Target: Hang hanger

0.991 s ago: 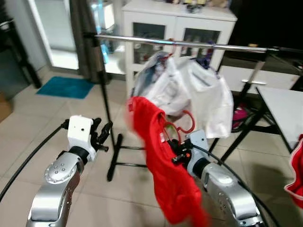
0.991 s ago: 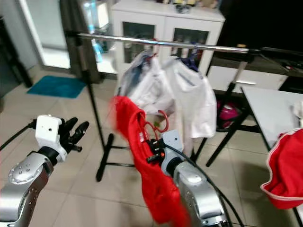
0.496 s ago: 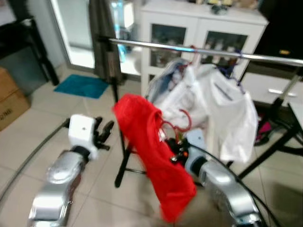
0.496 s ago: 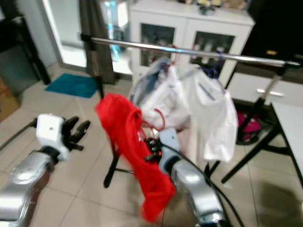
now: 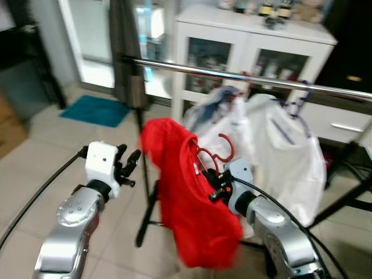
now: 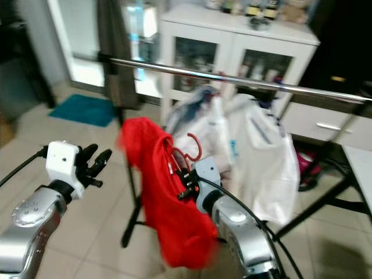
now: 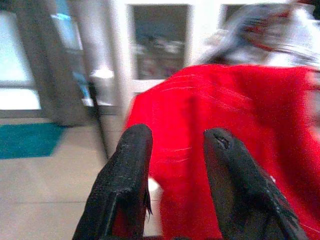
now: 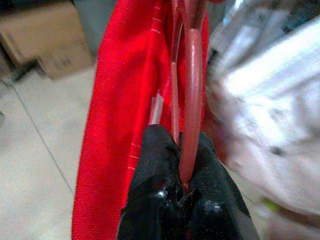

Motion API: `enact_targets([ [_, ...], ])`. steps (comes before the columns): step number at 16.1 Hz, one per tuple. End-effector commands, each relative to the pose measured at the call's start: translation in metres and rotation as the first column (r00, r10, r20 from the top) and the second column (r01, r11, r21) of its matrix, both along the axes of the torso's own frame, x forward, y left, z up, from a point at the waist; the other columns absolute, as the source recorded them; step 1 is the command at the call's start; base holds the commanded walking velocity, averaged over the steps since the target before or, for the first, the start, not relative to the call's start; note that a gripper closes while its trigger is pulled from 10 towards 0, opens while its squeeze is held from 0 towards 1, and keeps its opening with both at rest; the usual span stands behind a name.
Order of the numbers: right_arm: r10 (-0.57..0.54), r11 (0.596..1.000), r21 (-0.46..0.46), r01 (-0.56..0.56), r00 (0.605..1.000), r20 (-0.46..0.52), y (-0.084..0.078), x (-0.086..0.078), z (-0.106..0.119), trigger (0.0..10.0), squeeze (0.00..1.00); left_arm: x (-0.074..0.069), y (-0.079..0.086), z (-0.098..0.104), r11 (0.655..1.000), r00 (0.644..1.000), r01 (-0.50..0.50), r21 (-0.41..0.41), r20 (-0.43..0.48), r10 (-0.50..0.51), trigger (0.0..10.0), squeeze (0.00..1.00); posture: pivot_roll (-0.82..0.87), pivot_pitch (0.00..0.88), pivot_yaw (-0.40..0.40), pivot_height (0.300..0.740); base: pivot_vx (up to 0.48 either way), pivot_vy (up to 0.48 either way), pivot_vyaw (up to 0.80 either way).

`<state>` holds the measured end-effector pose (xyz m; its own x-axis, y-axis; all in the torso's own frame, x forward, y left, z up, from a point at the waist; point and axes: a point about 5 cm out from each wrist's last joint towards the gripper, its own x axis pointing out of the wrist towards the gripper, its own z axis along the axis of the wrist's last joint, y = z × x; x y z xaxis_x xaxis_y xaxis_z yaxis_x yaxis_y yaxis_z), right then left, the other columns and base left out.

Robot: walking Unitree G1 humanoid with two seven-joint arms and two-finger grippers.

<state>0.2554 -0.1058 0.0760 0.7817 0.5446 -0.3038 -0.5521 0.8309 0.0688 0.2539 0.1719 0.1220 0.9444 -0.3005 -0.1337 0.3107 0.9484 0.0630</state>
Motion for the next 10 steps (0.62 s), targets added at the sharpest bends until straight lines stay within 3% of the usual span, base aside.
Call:
enact_targets([
  [1, 0.037, 0.999, 0.006, -0.038, 0.998, 0.058, 0.008, 0.004, 0.014, 10.0, 0.00, -0.002, 0.004, 0.004, 1.000, 1.000, -0.010, 0.020, 0.017, 0.009, 10.0, 0.00, -0.02, 0.000, -0.047, 0.740, 0.379, 0.000, 0.45],
  [5, 0.029, 0.999, 0.022, -0.031, 0.997, 0.073, 0.011, 0.009, 0.021, 10.0, 0.00, -0.006, 0.005, 0.003, 1.000, 1.000, -0.011, 0.025, 0.015, 0.011, 10.0, 0.00, -0.01, 0.000, -0.058, 0.740, 0.370, 0.000, 0.23],
  [10, -0.032, 0.995, -0.093, 0.042, 0.994, 0.101, 0.009, 0.027, 0.044, 10.0, 0.00, -0.010, 0.003, 0.003, 0.999, 1.000, 0.024, 0.039, 0.007, -0.025, 10.0, 0.00, 0.00, 0.000, -0.061, 0.740, 0.281, 0.000, 0.00],
])
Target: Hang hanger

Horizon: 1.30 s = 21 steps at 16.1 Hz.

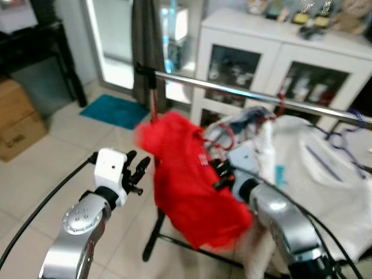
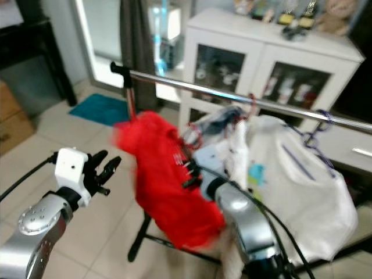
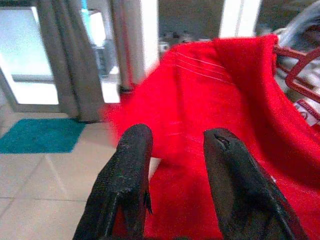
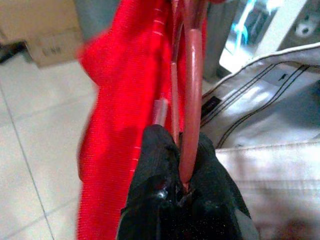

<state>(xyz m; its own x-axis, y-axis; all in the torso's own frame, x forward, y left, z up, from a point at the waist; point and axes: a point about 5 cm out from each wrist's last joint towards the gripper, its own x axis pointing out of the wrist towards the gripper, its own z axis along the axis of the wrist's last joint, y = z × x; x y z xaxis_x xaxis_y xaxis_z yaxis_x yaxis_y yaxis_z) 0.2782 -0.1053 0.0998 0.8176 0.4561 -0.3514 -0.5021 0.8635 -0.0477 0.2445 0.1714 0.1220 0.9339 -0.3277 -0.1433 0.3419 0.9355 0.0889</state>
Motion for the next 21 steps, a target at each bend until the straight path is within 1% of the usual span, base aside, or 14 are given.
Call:
enact_targets([
  [1, 0.019, 1.000, 0.013, -0.020, 0.997, 0.077, 0.009, 0.006, 0.023, 10.0, 0.00, -0.001, 0.003, 0.002, 1.000, 1.000, -0.003, 0.012, 0.005, 0.003, 10.0, 0.00, 0.00, 0.000, -0.060, 0.740, 0.000, 0.000, 0.00],
  [2, -0.010, 0.999, -0.034, 0.011, 0.999, 0.049, 0.009, 0.011, 0.027, 10.0, 0.00, -0.003, 0.002, 0.001, 0.999, 1.000, 0.030, 0.026, -0.007, -0.030, 10.0, 0.00, 0.00, 0.000, -0.063, 0.740, 0.000, 0.000, 0.00],
  [3, -0.018, 0.999, -0.049, 0.020, 0.999, 0.035, 0.008, 0.012, 0.027, 10.0, 0.00, -0.003, 0.002, 0.001, 0.999, 0.999, 0.043, 0.031, -0.011, -0.043, 10.0, 0.00, 0.00, 0.000, -0.063, 0.740, 0.000, 0.000, 0.00],
  [4, -0.032, 0.996, -0.082, 0.034, 0.999, 0.021, 0.006, 0.014, 0.029, 10.0, 0.00, -0.005, 0.000, 0.001, 0.996, 0.997, 0.082, 0.047, -0.014, -0.081, 10.0, 0.00, 0.00, 0.000, -0.066, 0.740, 0.000, 0.000, 0.00],
  [5, -0.069, 0.995, -0.070, 0.070, 0.998, 0.005, 0.002, 0.020, 0.036, 10.0, 0.00, -0.009, -0.003, 0.002, 0.987, 0.989, 0.148, 0.060, -0.016, -0.147, 10.0, 0.00, 0.00, 0.000, -0.069, 0.740, 0.000, 0.000, 0.00],
  [7, -0.104, 0.992, -0.078, 0.104, 0.995, 0.004, 0.002, 0.025, 0.043, 10.0, 0.00, -0.011, -0.005, 0.003, 0.983, 0.985, 0.174, 0.059, -0.009, -0.174, 10.0, 0.00, 0.00, 0.000, -0.072, 0.740, 0.000, 0.000, 0.00],
  [8, -0.122, 0.991, -0.057, 0.122, 0.992, 0.006, 0.006, 0.029, 0.049, 10.0, 0.00, -0.012, -0.005, 0.004, 0.980, 0.982, 0.191, 0.058, -0.001, -0.191, 10.0, 0.00, -0.01, 0.000, -0.072, 0.740, 0.000, 0.000, 0.00],
  [9, -0.111, 0.994, -0.016, 0.111, 0.994, 0.000, 0.011, 0.034, 0.054, 10.0, 0.00, -0.012, -0.006, 0.006, 0.975, 0.976, 0.216, 0.057, 0.008, -0.217, 10.0, 0.00, -0.01, 0.000, -0.071, 0.740, 0.000, 0.000, 0.00],
  [10, -0.104, 0.995, -0.002, 0.104, 0.995, -0.006, 0.014, 0.038, 0.057, 10.0, 0.00, -0.012, -0.005, 0.008, 0.971, 0.973, 0.230, 0.060, 0.011, -0.231, 10.0, 0.00, -0.01, 0.000, -0.069, 0.740, 0.000, 0.000, 0.00],
  [14, -0.157, 0.985, 0.062, 0.161, 0.986, -0.064, 0.025, 0.075, 0.075, 10.0, 0.00, -0.008, 0.006, 0.016, 0.958, 0.963, 0.265, 0.113, 0.014, -0.268, 10.0, 0.00, 0.00, 0.000, -0.063, 0.740, 0.000, 0.000, 0.00],
  [16, -0.156, 0.985, 0.057, 0.162, 0.983, -0.098, 0.032, 0.089, 0.083, 10.0, 0.00, -0.008, 0.009, 0.020, 0.949, 0.956, 0.291, 0.124, 0.011, -0.295, 10.0, 0.00, -0.01, 0.000, -0.060, 0.740, 0.000, 0.000, 0.00],
  [18, -0.178, 0.982, 0.035, 0.183, 0.977, -0.119, 0.040, 0.102, 0.088, 10.0, 0.00, -0.008, 0.009, 0.028, 0.940, 0.944, 0.323, 0.112, 0.026, -0.328, 10.0, 0.00, 0.00, 0.000, -0.061, 0.740, 0.000, 0.000, 0.00],
  [20, -0.189, 0.979, 0.042, 0.199, 0.968, -0.168, 0.046, 0.107, 0.084, 10.0, 0.00, -0.008, 0.009, 0.034, 0.933, 0.936, 0.343, 0.104, 0.043, -0.349, 10.0, 0.00, 0.00, 0.000, -0.064, 0.740, 0.000, 0.000, 0.00],
  [21, -0.193, 0.976, 0.054, 0.209, 0.958, -0.210, 0.049, 0.109, 0.079, 10.0, 0.00, -0.007, 0.009, 0.036, 0.932, 0.934, 0.347, 0.108, 0.048, -0.354, 10.0, 0.00, 0.00, 0.000, -0.065, 0.740, 0.000, 0.000, 0.00],
])
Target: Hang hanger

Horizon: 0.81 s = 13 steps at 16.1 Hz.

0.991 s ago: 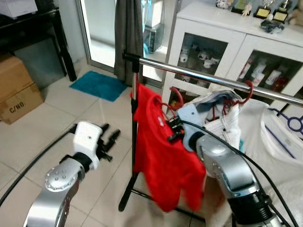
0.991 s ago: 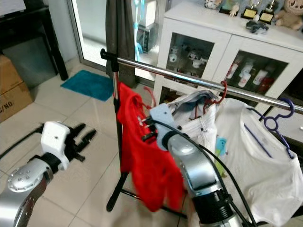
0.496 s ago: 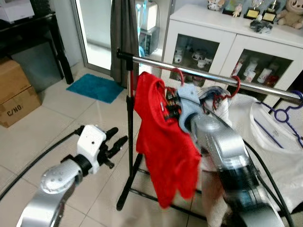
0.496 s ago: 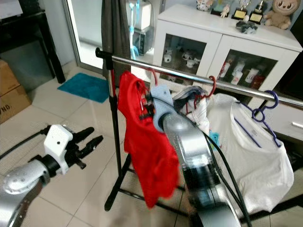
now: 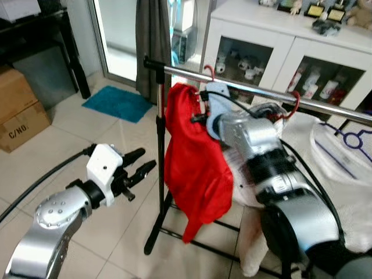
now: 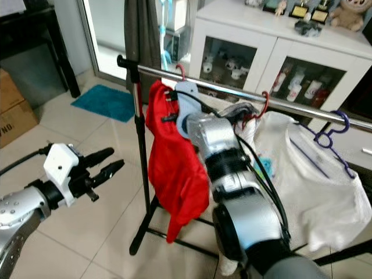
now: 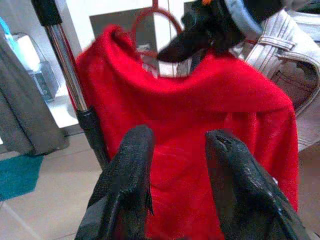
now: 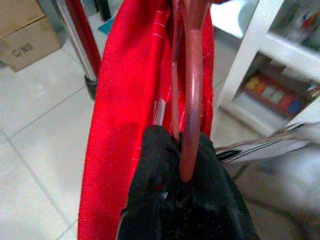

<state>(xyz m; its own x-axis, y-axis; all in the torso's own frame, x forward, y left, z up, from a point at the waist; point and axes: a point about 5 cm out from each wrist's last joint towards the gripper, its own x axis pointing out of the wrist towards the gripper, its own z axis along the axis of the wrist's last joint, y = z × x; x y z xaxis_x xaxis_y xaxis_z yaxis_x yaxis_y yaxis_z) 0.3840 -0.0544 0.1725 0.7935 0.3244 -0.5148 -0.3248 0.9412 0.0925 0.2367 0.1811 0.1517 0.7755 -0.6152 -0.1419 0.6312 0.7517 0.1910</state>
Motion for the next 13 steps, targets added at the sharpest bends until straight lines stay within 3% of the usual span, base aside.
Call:
enact_targets([
  [1, -0.021, 0.999, 0.028, 0.021, 1.000, -0.001, 0.001, 0.004, 0.003, 10.0, 0.00, 0.001, 0.000, 0.007, 1.000, 1.000, 0.015, 0.007, 0.018, -0.015, 10.0, 0.00, 0.00, 0.000, -0.065, 0.740, 0.000, 0.000, 0.00],
  [5, -0.057, 0.997, 0.042, 0.058, 0.998, -0.015, 0.007, 0.010, 0.003, 10.0, 0.00, 0.000, 0.003, 0.008, 1.000, 1.000, 0.023, 0.014, 0.009, -0.023, 10.0, 0.00, 0.00, 0.000, -0.064, 0.740, 0.000, 0.000, 0.00],
  [8, -0.090, 0.991, 0.098, 0.086, 0.995, 0.037, 0.009, 0.017, 0.015, 10.0, 0.00, -0.001, 0.003, 0.012, 1.000, 1.000, 0.023, 0.012, 0.017, -0.024, 10.0, 0.00, 0.01, 0.000, -0.073, 0.740, 0.000, 0.000, 0.00],
  [13, -0.100, 0.994, 0.038, 0.099, 0.995, 0.021, 0.004, 0.018, 0.014, 10.0, 0.00, -0.001, 0.002, 0.011, 0.999, 0.999, 0.034, 0.013, 0.003, -0.034, 10.0, 0.00, 0.00, 0.000, -0.066, 0.740, 0.000, 0.000, 0.00],
])
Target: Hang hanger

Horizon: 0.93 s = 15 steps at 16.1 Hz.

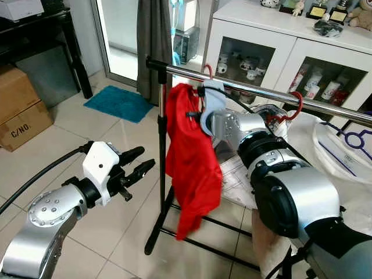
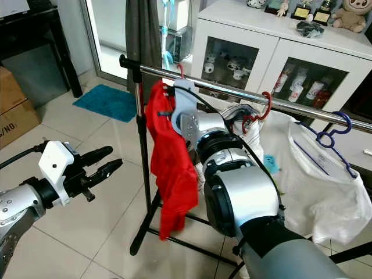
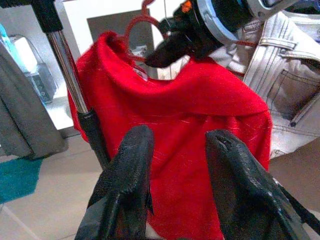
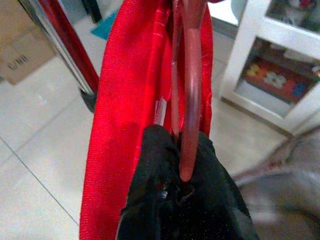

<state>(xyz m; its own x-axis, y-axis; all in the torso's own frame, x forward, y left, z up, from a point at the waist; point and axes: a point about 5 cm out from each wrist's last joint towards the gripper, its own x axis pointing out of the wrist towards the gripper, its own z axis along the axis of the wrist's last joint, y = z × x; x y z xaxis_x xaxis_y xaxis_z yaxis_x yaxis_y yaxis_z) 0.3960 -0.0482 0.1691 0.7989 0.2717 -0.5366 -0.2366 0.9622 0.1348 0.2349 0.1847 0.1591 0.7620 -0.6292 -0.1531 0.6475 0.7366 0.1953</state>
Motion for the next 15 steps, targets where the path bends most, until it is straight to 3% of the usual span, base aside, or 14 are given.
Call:
enact_targets([
  [1, -0.023, 1.000, -0.018, 0.024, 0.998, 0.058, -0.005, 0.007, 0.015, 10.0, 0.00, 0.001, -0.002, 0.005, 1.000, 1.000, 0.021, 0.005, 0.008, -0.021, 10.0, 0.00, 0.00, 0.000, -0.065, 0.740, 0.000, 0.000, 0.00],
  [7, -0.071, 0.993, -0.092, 0.075, 0.997, 0.043, -0.019, 0.007, 0.005, 10.0, 0.00, -0.002, -0.001, 0.010, 0.999, 0.999, 0.043, 0.014, -0.003, -0.042, 10.0, 0.00, 0.01, 0.035, -0.071, 0.740, 0.000, 0.000, 0.00],
  [14, -0.005, 0.985, -0.174, 0.016, 0.998, 0.067, -0.016, 0.006, 0.002, 10.0, 0.00, -0.009, 0.001, 0.012, 0.999, 1.000, 0.029, 0.019, -0.012, -0.028, 10.0, 0.00, 0.01, 0.077, -0.093, 0.740, 0.000, 0.000, 0.00],
  [15, -0.004, 0.984, -0.177, 0.018, 0.997, 0.082, -0.016, 0.006, 0.003, 10.0, 0.08, -0.009, 0.001, 0.015, 1.000, 1.000, 0.018, 0.008, 0.004, -0.018, 10.0, 0.00, 0.01, 0.079, -0.095, 0.740, 0.000, 0.000, 0.00],
])
